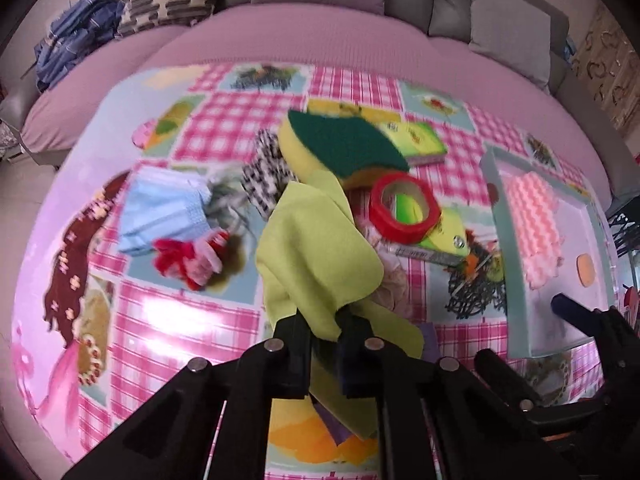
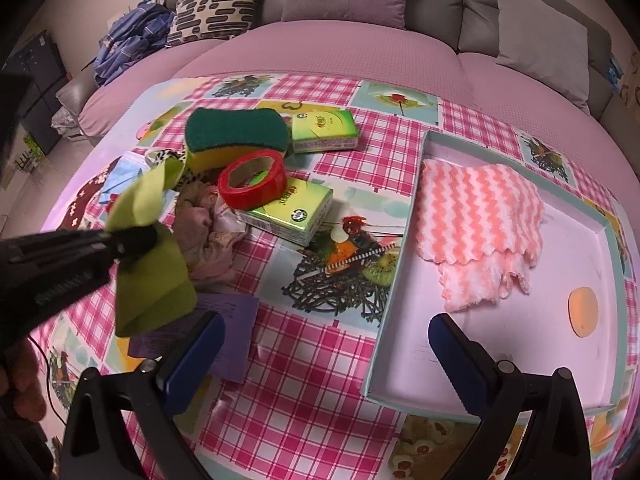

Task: Organize soft objects
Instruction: 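Grasp the yellow-green cloth with the left tool, then grasp the purple packet with the right tool while the left tool holds the cloth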

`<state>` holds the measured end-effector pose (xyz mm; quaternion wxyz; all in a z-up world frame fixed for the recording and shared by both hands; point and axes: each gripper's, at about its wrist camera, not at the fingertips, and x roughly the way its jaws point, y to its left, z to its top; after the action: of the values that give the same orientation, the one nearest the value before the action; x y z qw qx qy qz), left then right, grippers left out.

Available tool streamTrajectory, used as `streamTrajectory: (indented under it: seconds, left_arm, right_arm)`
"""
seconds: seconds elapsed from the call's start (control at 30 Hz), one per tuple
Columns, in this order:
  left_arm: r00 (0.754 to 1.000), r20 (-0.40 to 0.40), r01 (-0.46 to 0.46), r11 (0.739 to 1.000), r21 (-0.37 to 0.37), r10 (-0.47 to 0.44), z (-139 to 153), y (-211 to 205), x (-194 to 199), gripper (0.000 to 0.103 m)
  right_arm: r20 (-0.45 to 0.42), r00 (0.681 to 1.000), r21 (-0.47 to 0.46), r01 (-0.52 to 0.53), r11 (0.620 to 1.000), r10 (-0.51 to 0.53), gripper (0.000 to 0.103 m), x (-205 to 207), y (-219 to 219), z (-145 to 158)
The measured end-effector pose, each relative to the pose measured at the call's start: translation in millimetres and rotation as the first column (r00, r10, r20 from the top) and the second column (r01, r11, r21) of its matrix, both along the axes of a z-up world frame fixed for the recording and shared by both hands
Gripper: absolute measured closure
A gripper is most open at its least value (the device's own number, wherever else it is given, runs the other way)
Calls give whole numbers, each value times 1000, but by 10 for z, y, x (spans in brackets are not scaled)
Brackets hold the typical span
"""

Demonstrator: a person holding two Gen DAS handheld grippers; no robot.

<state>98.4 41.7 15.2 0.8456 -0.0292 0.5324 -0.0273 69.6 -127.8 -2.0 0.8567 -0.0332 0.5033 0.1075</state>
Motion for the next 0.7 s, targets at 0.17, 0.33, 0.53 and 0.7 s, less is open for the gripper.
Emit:
streamTrajectory:
  seconds: [0.17, 0.33, 0.53, 0.7]
  left_arm:
    - [998, 61, -28, 1000, 13, 27, 199, 133, -64, 93]
    - [992, 107, -79, 995, 62, 72, 361, 298, -124, 93]
    - [984, 134, -129, 990, 55, 121, 438, 477, -197, 93]
    - [982, 136, -137, 989, 53, 128, 436, 512, -206, 93]
  right_arm:
    - [4, 999, 30, -36, 999, 36, 0, -33, 71, 32]
    - [-7, 997, 50, -75, 996, 75, 0, -56, 199, 6]
    - [-39, 989, 41, -138, 990, 139, 1, -95, 412, -121]
    - [-83, 986, 43, -141, 989, 145, 14, -76, 481, -270]
